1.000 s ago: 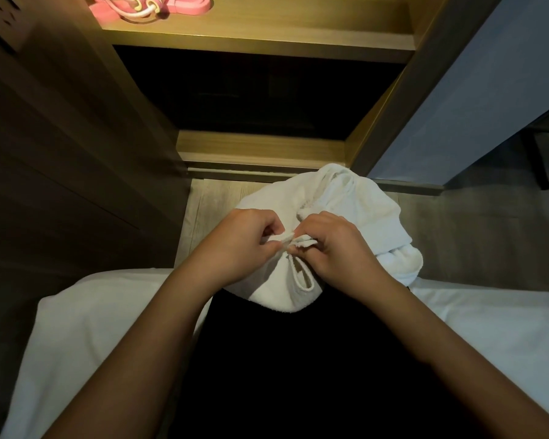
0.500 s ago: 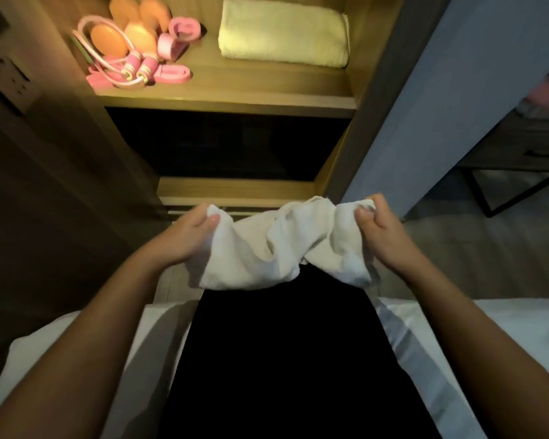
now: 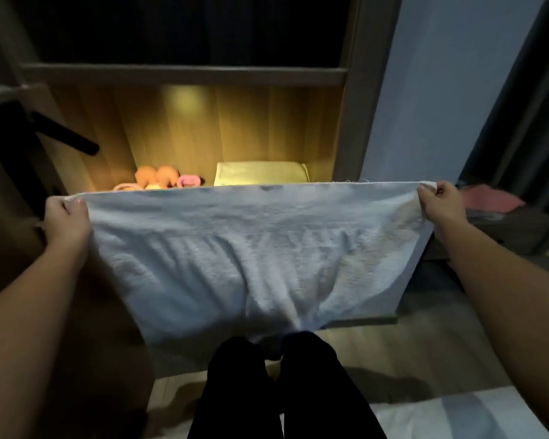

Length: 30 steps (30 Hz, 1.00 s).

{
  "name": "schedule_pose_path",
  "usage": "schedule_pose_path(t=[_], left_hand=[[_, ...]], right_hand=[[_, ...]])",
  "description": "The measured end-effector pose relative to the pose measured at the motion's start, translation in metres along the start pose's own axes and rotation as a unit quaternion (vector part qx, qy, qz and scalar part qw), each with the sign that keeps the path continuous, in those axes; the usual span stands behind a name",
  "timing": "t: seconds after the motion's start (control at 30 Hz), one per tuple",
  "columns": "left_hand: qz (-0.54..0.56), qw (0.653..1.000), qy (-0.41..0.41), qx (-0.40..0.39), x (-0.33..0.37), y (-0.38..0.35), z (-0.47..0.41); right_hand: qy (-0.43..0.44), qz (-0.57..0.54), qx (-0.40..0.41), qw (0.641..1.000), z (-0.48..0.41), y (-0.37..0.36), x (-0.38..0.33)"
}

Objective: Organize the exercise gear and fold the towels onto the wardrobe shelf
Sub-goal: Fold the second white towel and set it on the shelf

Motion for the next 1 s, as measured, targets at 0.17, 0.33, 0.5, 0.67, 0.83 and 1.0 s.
schedule_pose_path(t=[0.17,0.33,0.5,0.67,0.83,1.0], left_hand=[[0.043,0.998,-0.05,0.021,0.046,0.011,-0.019],[0.06,0.992,-0.091,0.056,0.072,0.014,-0.033],[0.008,0.997,-0.078,-0.022,0.071,-0.018,-0.022],[0.002,1.0,-0.03,-0.004,0.05,-0.023,-0.016],[-0.004,0.996,-0.049,-0.072,0.055,-0.04,-0.005],[-0.042,0.898,-0.269,-0.346,0.127,-0.106,0.087]], right_hand=[[0.072,0.082,0.032,0.993,-0.017,0.002,-0.043],[0.147,0.0,0.031,0.989,-0.016,-0.012,-0.083],[0.135,0.083,-0.05,0.986,-0.005,-0.045,-0.077],[0.072,0.082,0.022,0.994,-0.006,-0.039,-0.051],[0.082,0.045,0.005,0.996,0.01,-0.046,-0.052],[0.232,-0.022,-0.203,0.951,0.091,-0.107,-0.116]])
Point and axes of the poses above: each hand's wrist, its own z-axis away from the middle knuckle, its own y-axis out of the back of the hand, x = y × z, the point moved 4 cm from there along -z, towards the middle knuckle, and after that the axes turned 2 degrees about -z, right-handed, at the moved point
